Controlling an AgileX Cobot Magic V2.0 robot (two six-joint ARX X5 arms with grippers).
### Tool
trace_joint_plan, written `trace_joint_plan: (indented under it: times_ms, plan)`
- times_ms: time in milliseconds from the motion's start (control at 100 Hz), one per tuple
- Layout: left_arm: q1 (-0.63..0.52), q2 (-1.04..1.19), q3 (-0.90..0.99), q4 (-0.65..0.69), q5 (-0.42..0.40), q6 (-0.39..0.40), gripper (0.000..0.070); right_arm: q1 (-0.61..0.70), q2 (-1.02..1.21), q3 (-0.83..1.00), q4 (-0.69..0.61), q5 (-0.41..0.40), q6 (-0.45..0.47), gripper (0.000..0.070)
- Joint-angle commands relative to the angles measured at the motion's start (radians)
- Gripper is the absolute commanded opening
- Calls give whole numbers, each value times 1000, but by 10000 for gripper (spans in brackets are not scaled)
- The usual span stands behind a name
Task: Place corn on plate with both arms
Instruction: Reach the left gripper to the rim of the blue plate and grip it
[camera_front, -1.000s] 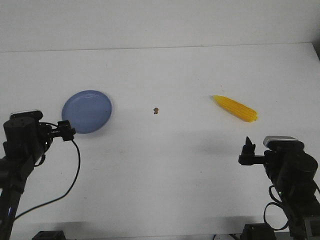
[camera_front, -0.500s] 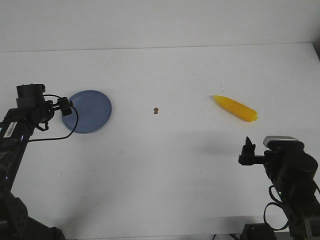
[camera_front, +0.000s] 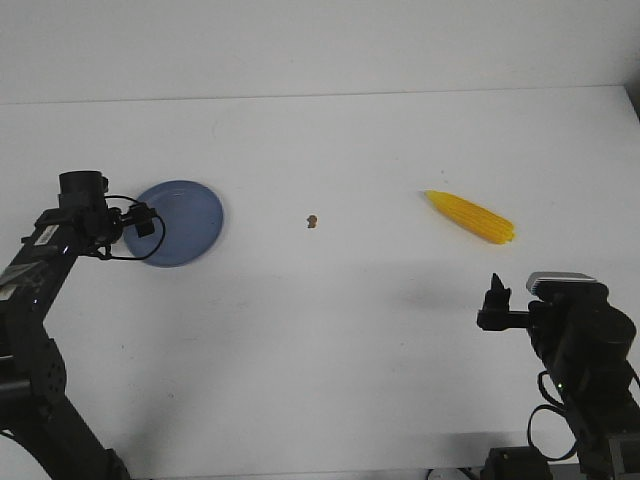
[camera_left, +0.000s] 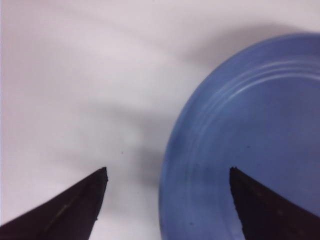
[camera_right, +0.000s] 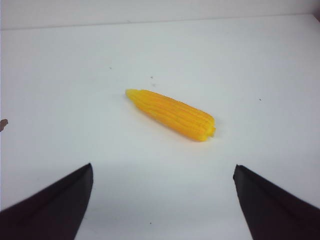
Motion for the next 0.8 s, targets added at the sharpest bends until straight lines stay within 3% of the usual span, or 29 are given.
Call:
trace_joint_plan:
  times_ms: [0,370,530,670,710,790]
  plan:
    - [4,30,24,2,0,-3,511,3,3,14,9,0,4,595]
    - [4,51,24,-8,26,-3,484,3,3,14,8,0,4,595]
    - [4,51,24,-16,34,-3,297,2,3,14,8,0,4,595]
    - [4,51,24,-31,34,-2,44,3,3,14,8,0,4,595]
    - [4,51,24,-33,34,-2,9,2,3,14,8,0,4,595]
    - [9,50,24,-34,44,-2,9,2,3,14,8,-1,4,595]
